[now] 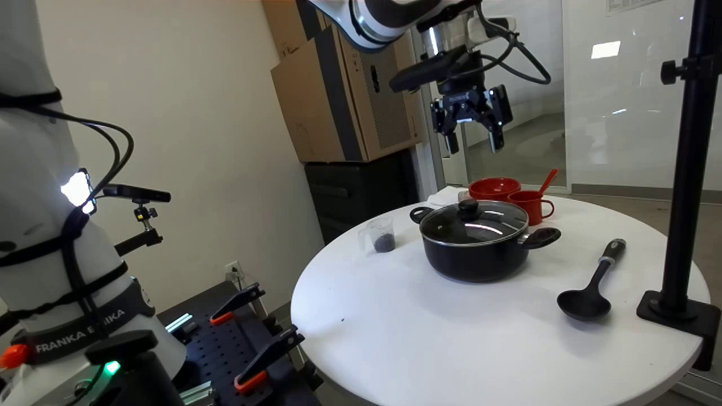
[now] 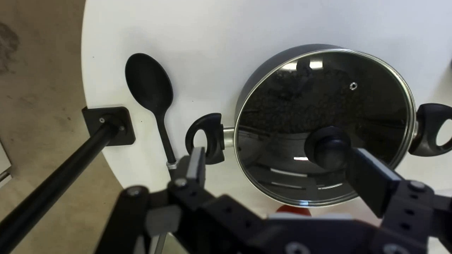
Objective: Put the lid on the table then pour the contents from the clear jar into the black pot
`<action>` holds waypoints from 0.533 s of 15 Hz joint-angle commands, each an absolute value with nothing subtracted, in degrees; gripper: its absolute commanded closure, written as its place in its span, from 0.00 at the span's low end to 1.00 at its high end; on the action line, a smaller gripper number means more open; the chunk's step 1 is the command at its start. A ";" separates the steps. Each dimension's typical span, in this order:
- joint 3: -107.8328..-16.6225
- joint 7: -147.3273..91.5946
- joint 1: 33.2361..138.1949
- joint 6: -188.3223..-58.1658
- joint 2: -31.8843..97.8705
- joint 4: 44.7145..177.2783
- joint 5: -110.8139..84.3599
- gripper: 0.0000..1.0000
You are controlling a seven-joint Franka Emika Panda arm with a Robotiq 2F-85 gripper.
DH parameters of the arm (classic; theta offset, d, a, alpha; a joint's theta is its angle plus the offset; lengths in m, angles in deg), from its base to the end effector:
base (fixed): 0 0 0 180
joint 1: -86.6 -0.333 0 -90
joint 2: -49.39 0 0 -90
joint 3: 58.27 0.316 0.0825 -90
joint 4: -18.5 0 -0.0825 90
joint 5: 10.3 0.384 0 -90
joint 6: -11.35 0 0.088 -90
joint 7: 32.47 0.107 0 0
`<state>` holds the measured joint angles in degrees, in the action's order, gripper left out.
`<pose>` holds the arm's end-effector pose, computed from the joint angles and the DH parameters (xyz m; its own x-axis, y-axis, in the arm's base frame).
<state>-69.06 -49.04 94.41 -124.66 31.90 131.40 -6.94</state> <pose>0.5872 -0.1916 0.3289 0.9934 -0.0618 0.0967 -0.0660 -0.9970 0.0407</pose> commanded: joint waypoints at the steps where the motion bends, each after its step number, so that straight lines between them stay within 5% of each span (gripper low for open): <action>1: -66.09 -46.81 94.78 -120.95 23.33 122.45 -9.30 0.00; 8: -61.82 -47.21 93.22 -117.80 15.44 115.75 -11.48 0.00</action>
<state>-62.67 -48.16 93.43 -120.64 18.83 120.34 -9.30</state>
